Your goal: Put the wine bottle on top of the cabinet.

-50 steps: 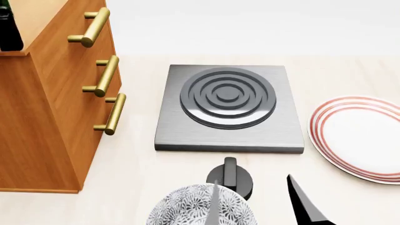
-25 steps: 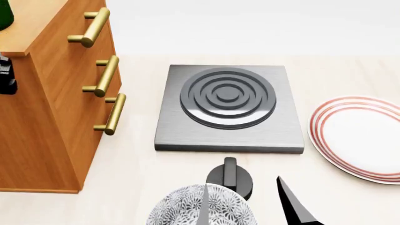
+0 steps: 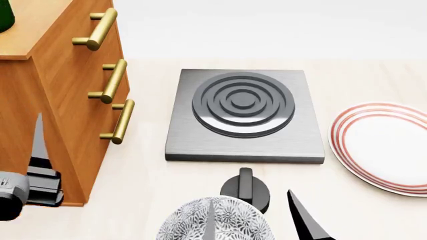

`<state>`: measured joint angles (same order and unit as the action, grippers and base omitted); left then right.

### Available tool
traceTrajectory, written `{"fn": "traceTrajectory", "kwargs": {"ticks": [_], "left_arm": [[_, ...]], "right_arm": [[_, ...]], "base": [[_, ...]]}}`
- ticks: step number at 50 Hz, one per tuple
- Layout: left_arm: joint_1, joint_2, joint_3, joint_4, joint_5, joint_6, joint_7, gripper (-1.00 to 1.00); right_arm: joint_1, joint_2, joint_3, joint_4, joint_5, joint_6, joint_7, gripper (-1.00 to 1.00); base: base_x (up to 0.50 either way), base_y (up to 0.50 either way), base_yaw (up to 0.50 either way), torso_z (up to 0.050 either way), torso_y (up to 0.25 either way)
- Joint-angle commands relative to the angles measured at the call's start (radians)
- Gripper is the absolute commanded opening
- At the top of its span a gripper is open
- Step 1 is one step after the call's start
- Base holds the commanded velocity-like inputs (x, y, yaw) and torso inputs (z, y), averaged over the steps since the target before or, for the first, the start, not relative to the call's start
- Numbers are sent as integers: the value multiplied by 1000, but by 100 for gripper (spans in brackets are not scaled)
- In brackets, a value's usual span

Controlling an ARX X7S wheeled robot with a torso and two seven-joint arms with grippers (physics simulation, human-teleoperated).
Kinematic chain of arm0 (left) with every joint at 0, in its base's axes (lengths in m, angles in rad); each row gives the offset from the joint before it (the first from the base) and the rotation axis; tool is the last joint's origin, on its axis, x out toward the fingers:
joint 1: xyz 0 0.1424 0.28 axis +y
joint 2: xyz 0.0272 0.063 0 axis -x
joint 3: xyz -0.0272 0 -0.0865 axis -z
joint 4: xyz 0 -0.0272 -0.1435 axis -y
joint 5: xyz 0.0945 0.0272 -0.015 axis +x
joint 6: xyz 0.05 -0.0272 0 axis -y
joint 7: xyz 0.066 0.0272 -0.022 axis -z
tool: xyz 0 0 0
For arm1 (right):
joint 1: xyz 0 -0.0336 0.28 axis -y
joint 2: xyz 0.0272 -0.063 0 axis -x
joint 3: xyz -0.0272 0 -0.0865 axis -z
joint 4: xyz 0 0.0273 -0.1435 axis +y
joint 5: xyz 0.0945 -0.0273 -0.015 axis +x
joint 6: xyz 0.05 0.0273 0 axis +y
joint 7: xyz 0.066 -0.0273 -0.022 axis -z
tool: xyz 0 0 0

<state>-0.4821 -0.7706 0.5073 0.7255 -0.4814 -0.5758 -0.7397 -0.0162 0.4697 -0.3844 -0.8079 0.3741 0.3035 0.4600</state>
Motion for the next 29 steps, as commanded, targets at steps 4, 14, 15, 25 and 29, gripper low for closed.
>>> {"fn": "traceTrajectory", "kwargs": {"ticks": [4,14,15,25,29], "left_arm": [[209,52,119,72,130,141,-11,100],[191,78,217,68,198,75,7,100],[196,80,215,67,194,87,8,100],[202,75,202,73,178,98,7,100],[200,76,201,77,176,95,6,100]], "right_arm": [[5,-20,-14,17,-43,-3,-21,100],[14,-20,-27,7,-49,9,-18,100],[15,-19,-27,4,-49,12,-16,100],[20,-17,-27,-6,-44,20,-10,100],[20,-16,-29,-2,-45,16,-11,100]], "base": [[0,0,0,0,0],[0,0,0,0,0],[0,0,0,0,0],[0,0,0,0,0],[0,0,0,0,0]]}}
